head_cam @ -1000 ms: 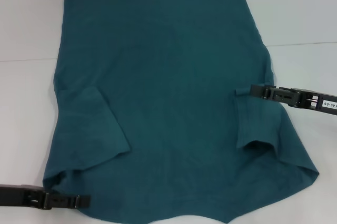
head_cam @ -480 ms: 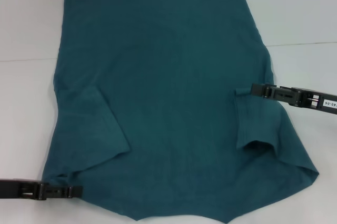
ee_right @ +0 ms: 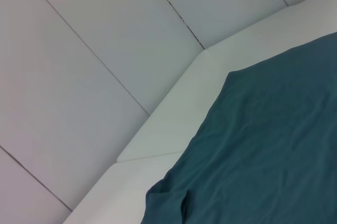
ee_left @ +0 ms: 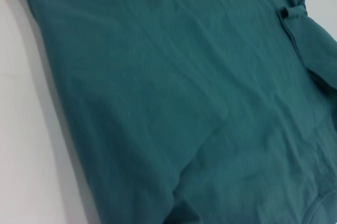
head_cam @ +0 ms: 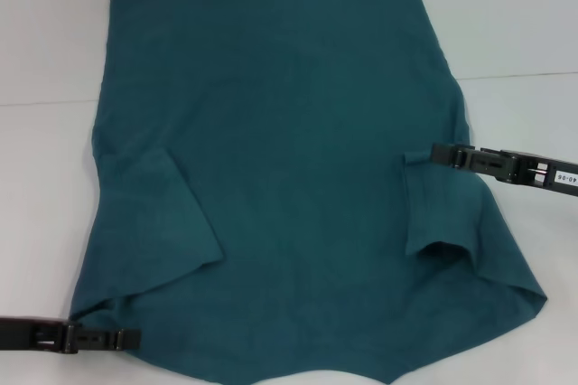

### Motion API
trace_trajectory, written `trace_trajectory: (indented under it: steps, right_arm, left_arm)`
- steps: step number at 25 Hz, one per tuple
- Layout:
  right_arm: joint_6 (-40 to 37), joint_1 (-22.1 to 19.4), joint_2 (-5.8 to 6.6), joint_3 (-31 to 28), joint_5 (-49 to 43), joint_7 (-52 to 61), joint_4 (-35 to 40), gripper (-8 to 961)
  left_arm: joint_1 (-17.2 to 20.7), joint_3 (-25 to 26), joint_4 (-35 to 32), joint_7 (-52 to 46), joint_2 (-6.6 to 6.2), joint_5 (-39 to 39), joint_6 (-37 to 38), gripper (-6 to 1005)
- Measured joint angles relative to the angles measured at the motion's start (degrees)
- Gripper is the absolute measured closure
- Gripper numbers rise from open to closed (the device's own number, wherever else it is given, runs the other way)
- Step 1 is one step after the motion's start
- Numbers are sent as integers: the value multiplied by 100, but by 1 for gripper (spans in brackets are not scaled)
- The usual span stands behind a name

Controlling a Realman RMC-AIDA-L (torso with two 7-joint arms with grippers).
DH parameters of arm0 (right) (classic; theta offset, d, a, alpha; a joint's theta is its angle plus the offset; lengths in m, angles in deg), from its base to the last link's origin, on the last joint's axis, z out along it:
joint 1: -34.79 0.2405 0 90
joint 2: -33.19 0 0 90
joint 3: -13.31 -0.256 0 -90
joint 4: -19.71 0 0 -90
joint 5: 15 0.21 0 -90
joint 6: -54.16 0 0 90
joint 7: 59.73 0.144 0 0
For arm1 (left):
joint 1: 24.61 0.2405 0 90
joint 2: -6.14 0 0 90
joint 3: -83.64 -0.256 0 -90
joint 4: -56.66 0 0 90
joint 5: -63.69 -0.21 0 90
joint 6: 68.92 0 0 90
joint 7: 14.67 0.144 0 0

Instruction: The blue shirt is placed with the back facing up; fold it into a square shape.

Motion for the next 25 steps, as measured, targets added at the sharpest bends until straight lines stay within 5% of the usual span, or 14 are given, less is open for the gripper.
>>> trace_trajectory:
  steps: [25]
  right_arm:
    - [36,-16,0,-3,0,0,0,53]
  left_arm:
    - [8,13,-79,-333,-60,-19,-102,107]
